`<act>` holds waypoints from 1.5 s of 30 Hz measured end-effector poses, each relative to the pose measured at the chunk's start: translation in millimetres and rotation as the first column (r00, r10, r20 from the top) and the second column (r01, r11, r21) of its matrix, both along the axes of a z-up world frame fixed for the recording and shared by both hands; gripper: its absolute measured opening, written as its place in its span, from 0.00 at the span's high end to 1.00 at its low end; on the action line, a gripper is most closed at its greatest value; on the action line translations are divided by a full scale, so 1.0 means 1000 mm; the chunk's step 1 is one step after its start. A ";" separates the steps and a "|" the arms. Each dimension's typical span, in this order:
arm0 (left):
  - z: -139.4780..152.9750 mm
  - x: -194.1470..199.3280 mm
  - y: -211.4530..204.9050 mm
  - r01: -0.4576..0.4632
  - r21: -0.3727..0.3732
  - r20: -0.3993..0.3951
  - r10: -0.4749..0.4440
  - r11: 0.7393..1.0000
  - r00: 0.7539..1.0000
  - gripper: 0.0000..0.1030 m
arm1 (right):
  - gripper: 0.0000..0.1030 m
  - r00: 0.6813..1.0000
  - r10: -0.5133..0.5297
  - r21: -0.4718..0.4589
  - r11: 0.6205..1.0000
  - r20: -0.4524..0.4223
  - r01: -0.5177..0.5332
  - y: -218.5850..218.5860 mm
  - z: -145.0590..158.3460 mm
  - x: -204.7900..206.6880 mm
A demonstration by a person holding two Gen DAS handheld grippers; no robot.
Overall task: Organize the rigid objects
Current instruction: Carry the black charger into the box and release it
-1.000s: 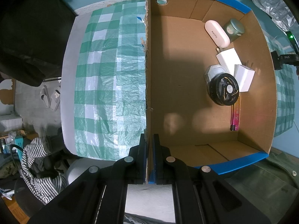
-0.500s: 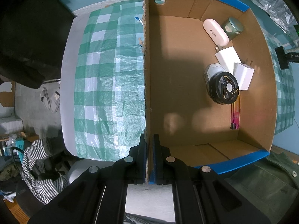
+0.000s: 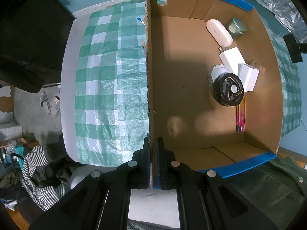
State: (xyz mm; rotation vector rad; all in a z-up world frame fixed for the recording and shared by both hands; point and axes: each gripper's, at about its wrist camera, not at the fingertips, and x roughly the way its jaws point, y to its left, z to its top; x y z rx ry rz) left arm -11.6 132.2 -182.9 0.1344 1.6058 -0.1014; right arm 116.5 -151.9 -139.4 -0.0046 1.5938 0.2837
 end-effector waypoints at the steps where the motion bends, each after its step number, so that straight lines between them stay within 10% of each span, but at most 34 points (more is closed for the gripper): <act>1: 0.000 0.000 0.000 0.001 0.000 0.000 -0.001 1.000 1.000 0.96 | 0.60 1.000 0.010 0.004 1.000 0.005 -0.010 0.006 0.004 0.000; 45: -0.001 0.000 -0.002 -0.001 -0.001 -0.005 0.001 1.000 1.000 0.96 | 0.60 0.917 0.397 -0.037 0.917 0.026 -0.396 0.146 -0.030 0.008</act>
